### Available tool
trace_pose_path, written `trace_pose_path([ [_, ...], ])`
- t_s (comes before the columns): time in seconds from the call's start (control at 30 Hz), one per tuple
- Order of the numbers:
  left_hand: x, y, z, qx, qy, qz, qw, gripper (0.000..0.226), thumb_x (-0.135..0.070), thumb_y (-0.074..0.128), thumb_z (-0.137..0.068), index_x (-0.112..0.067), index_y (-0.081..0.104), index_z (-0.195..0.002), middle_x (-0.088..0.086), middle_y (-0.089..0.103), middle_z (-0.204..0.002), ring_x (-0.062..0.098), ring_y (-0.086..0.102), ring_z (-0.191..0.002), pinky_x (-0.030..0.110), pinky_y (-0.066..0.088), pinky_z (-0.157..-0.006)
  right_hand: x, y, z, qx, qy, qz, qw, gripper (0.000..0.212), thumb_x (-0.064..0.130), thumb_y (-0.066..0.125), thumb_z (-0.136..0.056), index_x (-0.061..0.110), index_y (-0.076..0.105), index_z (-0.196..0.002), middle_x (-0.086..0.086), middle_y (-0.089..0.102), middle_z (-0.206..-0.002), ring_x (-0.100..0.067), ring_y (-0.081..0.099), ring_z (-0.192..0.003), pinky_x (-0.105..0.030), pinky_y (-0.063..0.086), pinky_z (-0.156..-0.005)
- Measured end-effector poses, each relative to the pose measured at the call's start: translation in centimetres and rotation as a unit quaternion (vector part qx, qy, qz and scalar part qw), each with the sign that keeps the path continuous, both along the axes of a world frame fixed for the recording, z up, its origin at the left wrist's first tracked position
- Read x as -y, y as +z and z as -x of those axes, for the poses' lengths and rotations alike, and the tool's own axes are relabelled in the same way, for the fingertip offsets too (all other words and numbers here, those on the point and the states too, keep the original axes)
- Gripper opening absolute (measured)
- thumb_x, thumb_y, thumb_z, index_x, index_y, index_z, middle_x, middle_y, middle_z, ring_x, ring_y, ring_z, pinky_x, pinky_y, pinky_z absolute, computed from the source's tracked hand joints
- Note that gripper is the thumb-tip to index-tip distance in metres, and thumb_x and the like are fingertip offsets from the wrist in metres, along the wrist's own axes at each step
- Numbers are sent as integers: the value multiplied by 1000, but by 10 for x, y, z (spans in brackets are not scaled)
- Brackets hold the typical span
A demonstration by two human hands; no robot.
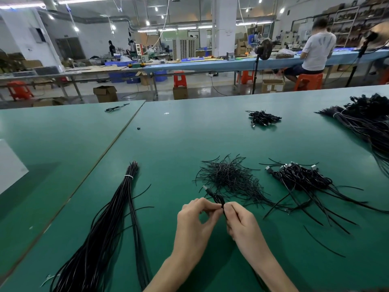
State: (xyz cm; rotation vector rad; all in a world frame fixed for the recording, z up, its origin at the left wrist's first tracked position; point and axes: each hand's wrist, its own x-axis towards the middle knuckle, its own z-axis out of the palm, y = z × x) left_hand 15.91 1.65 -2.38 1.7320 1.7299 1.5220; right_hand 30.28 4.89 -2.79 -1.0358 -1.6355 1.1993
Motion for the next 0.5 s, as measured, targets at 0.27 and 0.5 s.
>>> trace_pose_path([
  [0.27, 5, 13, -14, 402, -46, 183, 896, 10, -19, 83, -84, -12, 81, -91, 4, 66, -68, 13, 54, -60, 21, 43, -57, 1, 4, -5, -43, -19, -42, 998, 30, 34, 51, -104, 15, 69, -92, 6, 41, -60, -12, 34, -56, -26, 30, -51],
  [0.5, 1, 23, -10, 532, -143, 280, 786, 7, -18, 78, -79, -15, 82, -85, -6, 49, -64, 11, 42, -55, 25, 38, -61, 5, 5, -5, -66, -30, -69, 995, 24, 35, 53, -102, 21, 73, -102, 3, 47, -61, -17, 40, -57, -41, 34, -52],
])
